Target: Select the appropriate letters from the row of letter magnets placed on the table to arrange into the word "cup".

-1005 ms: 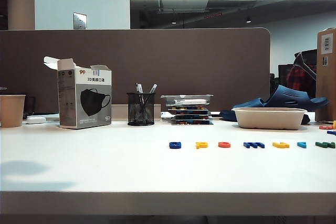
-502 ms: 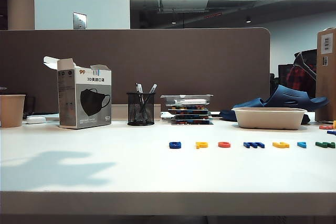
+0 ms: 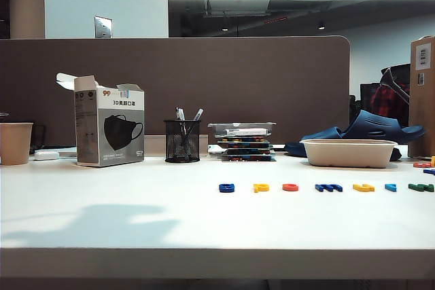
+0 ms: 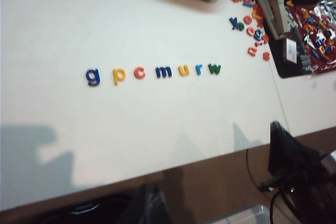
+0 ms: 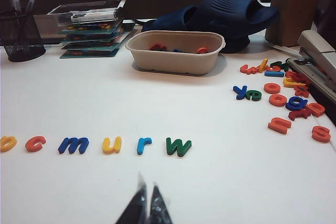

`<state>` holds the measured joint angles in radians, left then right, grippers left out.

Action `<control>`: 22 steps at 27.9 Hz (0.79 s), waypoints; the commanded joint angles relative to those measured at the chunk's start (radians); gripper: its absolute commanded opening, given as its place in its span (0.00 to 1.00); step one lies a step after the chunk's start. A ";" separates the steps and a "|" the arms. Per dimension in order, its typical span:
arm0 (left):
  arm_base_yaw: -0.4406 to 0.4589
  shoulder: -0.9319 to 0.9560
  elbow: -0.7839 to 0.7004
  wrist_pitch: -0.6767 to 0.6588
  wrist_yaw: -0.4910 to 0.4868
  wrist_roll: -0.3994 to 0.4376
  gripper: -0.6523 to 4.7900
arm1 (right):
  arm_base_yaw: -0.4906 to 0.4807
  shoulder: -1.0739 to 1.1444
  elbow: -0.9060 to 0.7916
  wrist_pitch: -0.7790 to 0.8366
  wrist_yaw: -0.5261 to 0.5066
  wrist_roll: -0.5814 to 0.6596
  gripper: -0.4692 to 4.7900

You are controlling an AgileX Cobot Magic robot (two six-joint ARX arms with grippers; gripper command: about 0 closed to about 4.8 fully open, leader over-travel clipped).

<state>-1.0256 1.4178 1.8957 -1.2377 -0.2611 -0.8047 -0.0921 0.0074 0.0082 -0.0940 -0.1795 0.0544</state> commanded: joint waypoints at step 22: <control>-0.007 0.035 0.004 -0.017 -0.083 -0.018 0.11 | 0.002 -0.010 -0.003 0.017 -0.002 -0.002 0.11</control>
<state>-1.0317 1.4544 1.8957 -1.2602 -0.3340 -0.8272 -0.0914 0.0074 0.0082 -0.0940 -0.1799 0.0544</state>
